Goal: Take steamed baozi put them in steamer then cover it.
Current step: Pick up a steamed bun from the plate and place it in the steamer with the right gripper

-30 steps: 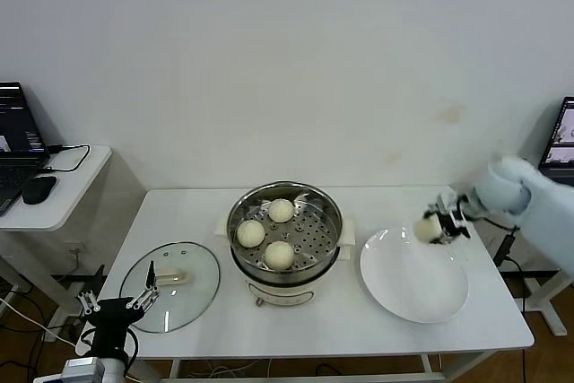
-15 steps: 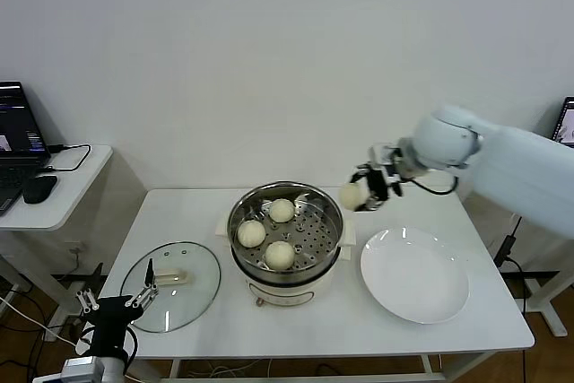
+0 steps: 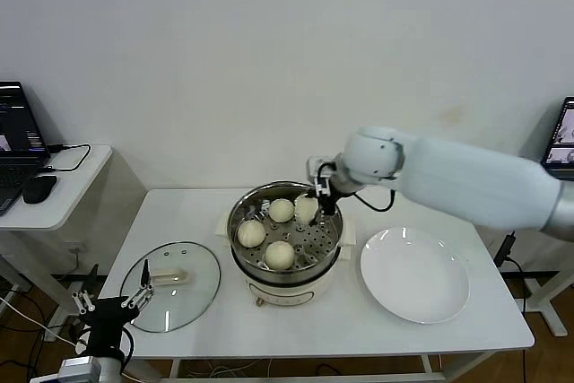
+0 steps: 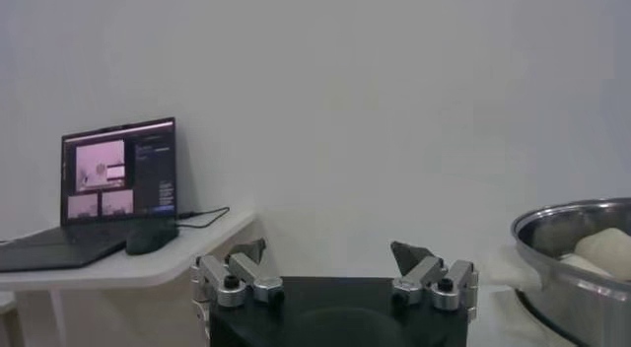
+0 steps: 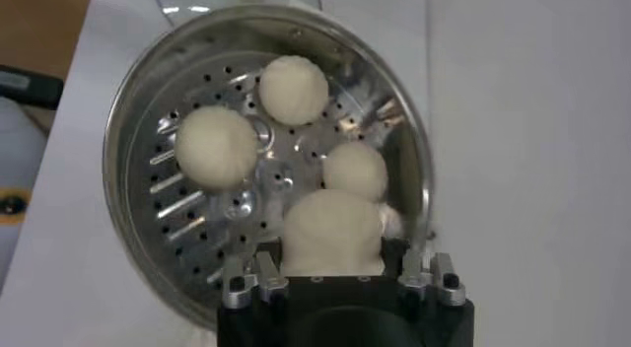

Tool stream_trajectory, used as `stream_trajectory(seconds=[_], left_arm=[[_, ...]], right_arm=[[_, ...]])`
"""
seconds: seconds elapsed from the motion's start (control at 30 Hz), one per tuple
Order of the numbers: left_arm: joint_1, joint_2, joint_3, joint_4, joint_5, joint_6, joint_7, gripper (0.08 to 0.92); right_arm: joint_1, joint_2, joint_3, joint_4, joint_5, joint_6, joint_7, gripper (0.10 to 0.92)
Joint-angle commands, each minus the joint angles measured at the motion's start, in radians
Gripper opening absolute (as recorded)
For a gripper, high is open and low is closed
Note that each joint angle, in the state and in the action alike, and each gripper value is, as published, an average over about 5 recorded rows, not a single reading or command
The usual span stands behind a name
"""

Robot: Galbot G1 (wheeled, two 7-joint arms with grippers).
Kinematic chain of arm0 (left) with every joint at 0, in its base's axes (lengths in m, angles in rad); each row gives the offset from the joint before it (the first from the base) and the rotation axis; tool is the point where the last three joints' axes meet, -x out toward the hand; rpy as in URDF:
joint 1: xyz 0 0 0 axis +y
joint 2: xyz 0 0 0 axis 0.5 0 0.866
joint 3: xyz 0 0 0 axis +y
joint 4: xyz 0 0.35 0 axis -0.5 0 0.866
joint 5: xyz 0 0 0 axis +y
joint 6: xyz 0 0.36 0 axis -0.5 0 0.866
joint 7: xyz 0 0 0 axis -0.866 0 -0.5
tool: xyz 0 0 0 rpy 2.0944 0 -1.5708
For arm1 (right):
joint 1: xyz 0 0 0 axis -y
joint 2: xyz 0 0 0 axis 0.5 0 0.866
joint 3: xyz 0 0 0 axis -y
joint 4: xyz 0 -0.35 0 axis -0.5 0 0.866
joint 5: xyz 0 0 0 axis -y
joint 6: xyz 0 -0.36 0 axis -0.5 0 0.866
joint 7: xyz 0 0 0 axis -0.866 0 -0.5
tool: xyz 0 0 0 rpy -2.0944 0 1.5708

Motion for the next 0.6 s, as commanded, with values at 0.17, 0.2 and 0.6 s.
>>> stream_trajectory(seconds=[0.17,0.2,0.6], left_arm=[[-0.005,-0.005,0.005,0.004,0.002,0.0,0.0,0.823],[-0.005,-0.004,0.005,0.004,0.002,0.0,0.0,0.823],[-0.005,0.001,0.001,0.006,-0.001,0.0,0.001,0.823]], right_arm=[[-0.07,0.086,-0.027,-0.09,-0.05,-0.071,0.036,0.619],[-0.074,0.086,-0.026,-0.093,-0.053,-0.071,0.036,0.619],[-0.08,0.048,0.005,-0.057,-0.042,-0.072,0.013,0.628]])
